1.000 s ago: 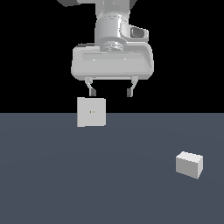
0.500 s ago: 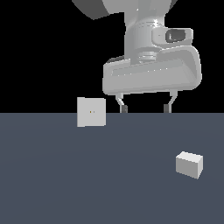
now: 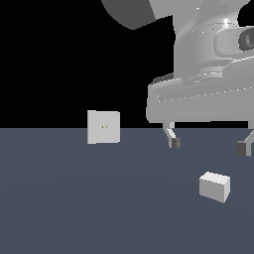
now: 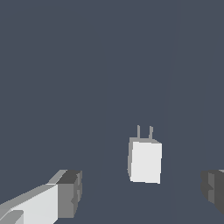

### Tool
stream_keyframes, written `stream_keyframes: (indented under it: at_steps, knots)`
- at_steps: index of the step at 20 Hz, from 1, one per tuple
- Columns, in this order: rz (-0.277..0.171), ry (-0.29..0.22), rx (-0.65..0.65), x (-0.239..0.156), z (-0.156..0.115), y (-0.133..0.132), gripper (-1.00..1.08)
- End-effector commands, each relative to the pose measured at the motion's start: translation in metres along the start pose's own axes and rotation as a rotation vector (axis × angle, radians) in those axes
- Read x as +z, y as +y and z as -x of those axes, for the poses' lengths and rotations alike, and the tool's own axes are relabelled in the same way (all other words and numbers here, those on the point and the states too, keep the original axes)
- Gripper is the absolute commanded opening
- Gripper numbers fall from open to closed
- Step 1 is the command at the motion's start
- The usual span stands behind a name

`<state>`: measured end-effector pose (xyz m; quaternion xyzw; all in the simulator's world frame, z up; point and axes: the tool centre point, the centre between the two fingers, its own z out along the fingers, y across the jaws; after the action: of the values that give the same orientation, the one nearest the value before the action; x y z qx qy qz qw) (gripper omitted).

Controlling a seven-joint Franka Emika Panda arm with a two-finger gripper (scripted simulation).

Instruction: Plug the charger into the wall socket.

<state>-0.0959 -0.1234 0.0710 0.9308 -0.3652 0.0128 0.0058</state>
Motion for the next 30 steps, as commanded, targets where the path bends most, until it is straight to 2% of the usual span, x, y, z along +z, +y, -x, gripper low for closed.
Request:
stream_keyframes:
  at_steps: [1, 11, 20, 26, 27, 30]
  knots:
    - [0.001, 0.004, 0.042, 0.005, 0.002, 0.009, 1.0]
    - [0.002, 0.005, 0.065, 0.013, 0.004, 0.015, 1.0]
    - [0.001, 0.005, 0.07, 0.049, 0.006, 0.016, 1.0]
    - [0.0, 0.005, 0.071, 0.059, 0.006, 0.015, 1.0]
    - [0.0, 0.005, 0.071, 0.059, 0.006, 0.015, -1.0]
    - [0.0, 0.005, 0.071, 0.059, 0.006, 0.015, -1.0]
